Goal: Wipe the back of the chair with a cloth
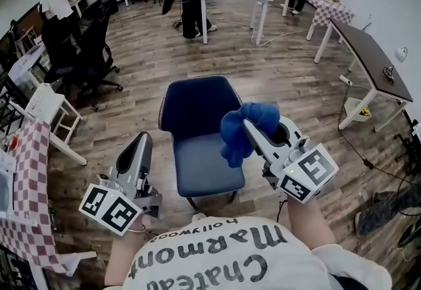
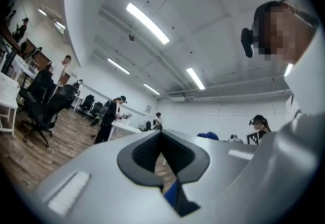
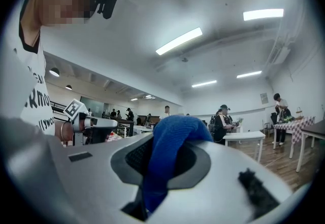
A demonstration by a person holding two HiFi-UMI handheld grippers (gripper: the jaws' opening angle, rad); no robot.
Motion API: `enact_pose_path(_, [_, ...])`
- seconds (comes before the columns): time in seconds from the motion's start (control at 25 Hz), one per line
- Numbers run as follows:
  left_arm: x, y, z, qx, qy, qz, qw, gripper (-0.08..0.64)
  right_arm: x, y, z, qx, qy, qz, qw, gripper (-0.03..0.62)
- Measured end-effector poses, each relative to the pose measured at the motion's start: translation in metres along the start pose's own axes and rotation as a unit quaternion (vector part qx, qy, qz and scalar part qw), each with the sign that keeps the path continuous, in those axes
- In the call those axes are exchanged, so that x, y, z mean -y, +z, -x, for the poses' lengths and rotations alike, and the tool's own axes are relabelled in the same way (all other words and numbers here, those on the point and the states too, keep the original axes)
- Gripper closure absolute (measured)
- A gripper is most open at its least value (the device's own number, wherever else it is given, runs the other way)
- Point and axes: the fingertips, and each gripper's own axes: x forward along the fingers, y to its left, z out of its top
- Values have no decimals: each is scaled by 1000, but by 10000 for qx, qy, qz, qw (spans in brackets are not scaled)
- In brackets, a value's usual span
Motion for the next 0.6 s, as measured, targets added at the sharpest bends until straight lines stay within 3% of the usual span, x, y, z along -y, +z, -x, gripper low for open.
enact_pose_path(0.36, [-74, 12, -19, -194, -287, 73, 9994, 552, -1, -9, -66, -89, -418, 34, 9991, 528])
enact_pose_path(0.6, [-98, -16, -29, -401, -436, 163, 9981, 552, -3, -42, -85, -538, -460, -168, 9973, 528])
